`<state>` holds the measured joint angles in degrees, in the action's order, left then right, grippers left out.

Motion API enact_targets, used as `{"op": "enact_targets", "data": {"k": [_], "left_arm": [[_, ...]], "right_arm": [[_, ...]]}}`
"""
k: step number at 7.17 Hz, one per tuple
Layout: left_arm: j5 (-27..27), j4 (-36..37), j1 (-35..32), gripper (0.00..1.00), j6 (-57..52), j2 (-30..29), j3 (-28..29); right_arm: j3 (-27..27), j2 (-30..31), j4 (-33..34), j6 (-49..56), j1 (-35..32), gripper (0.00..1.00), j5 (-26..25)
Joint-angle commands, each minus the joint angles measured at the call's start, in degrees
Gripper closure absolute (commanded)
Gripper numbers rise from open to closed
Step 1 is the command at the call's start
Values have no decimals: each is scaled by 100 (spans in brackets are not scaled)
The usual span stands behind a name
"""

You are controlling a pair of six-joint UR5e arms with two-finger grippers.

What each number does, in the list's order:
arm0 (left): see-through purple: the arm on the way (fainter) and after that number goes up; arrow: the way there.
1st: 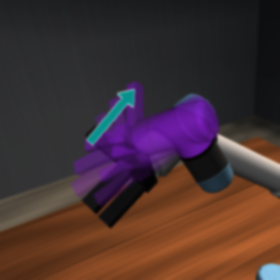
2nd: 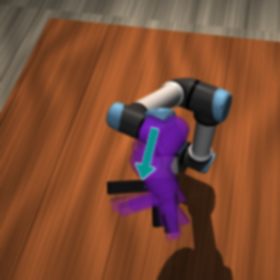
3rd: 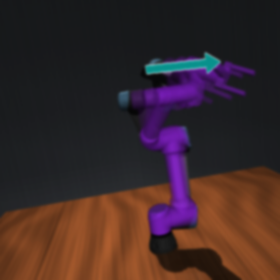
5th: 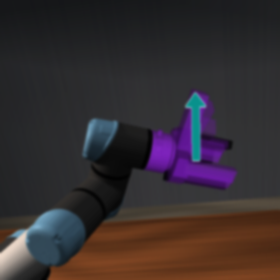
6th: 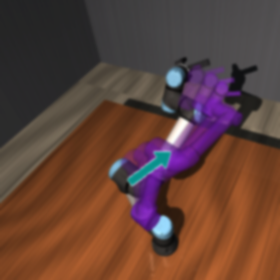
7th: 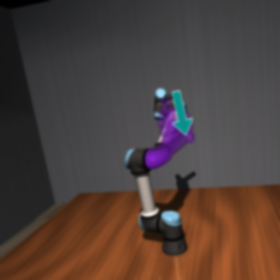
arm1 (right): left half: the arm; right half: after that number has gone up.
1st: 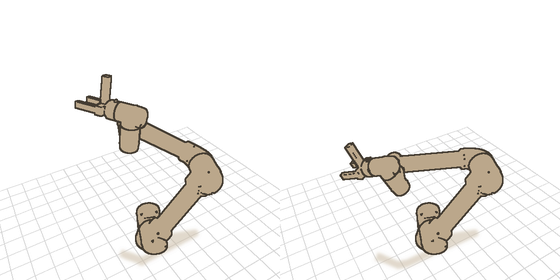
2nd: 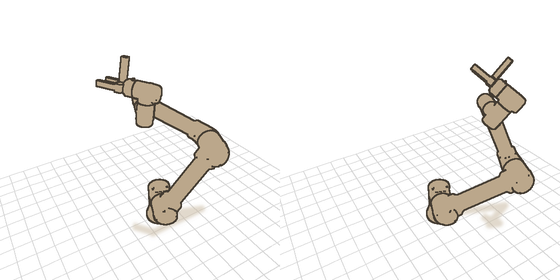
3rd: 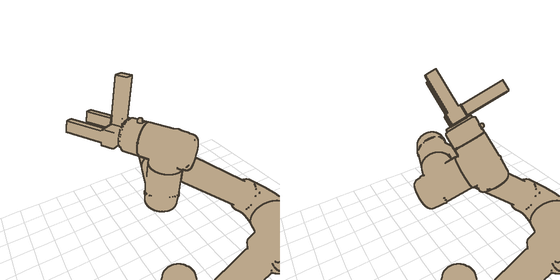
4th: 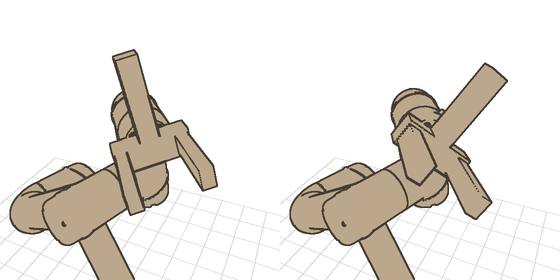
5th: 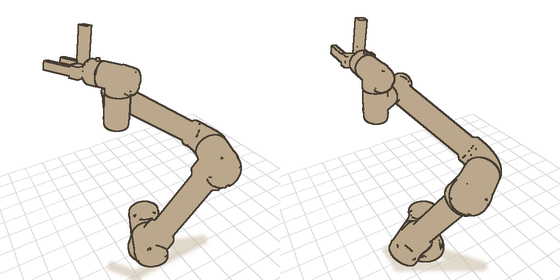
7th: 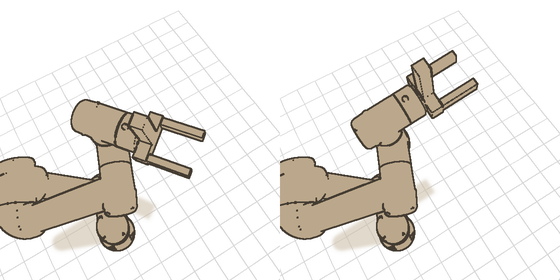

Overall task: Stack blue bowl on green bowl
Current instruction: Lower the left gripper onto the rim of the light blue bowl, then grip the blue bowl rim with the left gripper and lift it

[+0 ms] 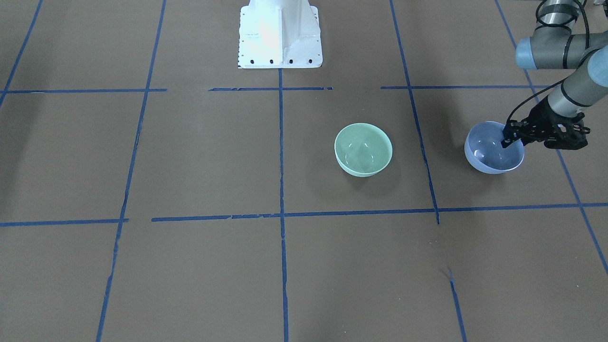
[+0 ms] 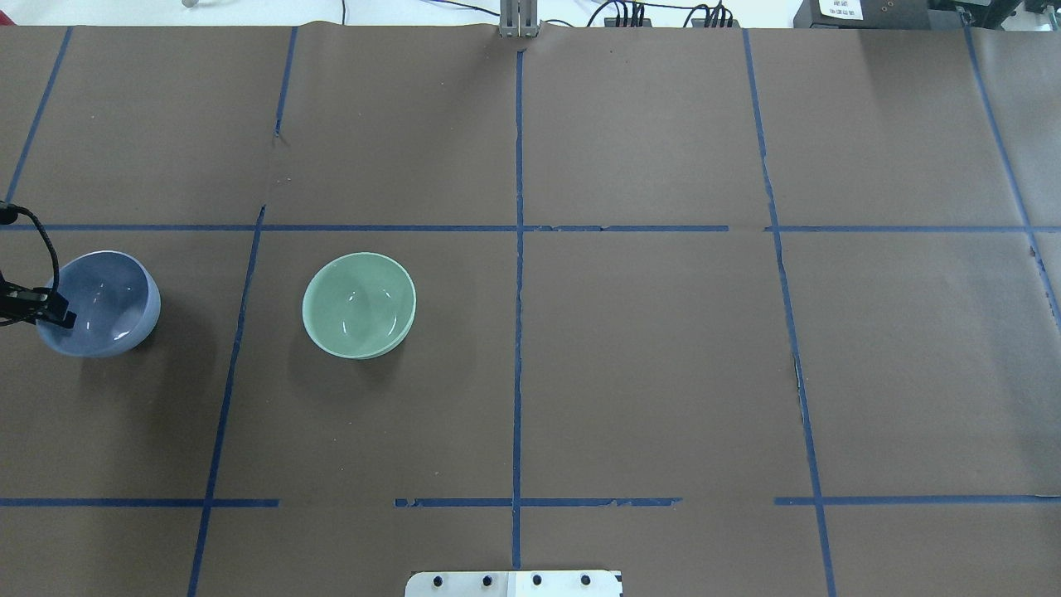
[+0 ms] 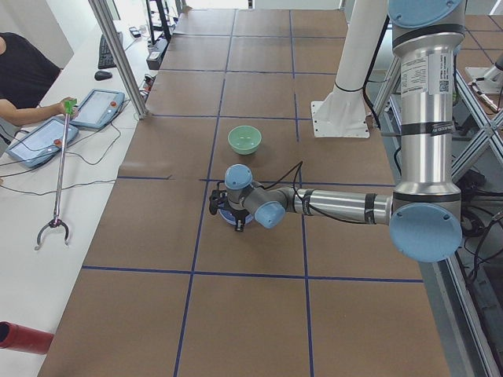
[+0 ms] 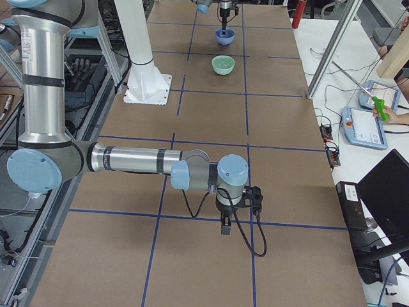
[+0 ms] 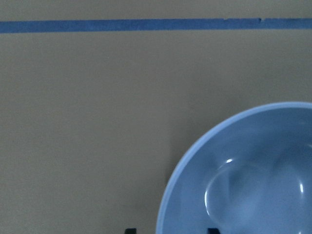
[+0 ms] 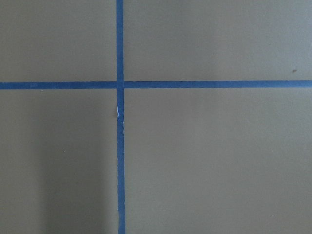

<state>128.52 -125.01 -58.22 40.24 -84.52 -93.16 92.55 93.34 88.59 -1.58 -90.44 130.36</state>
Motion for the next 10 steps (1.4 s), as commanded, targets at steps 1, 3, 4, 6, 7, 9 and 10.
{"op": "enact_targets", "data": {"k": [1,3,4,6,7,9,10], "left_arm": [[50,38,-58,100,-96,163,-236],[355,587,-459,100,-139,454,-1121],[610,1445,-715,100,-514,402,-1526],[596,3962,-1477,100,-1646,-558,-2178],[595,4933,-1952,100,-1973,-1261,-2224],[665,6196,-2098,100,-1794,-1953,-2643],[944,6060,-1801,100,-1061,-1962,-2759]], "right_arm": [[0,0,0,0,0,0,7],[0,0,0,0,0,0,-2],[0,0,9,0,0,0,-2],[0,0,0,0,0,0,-2],[0,0,9,0,0,0,-2],[0,0,0,0,0,0,7],[0,0,0,0,0,0,-2]]}}
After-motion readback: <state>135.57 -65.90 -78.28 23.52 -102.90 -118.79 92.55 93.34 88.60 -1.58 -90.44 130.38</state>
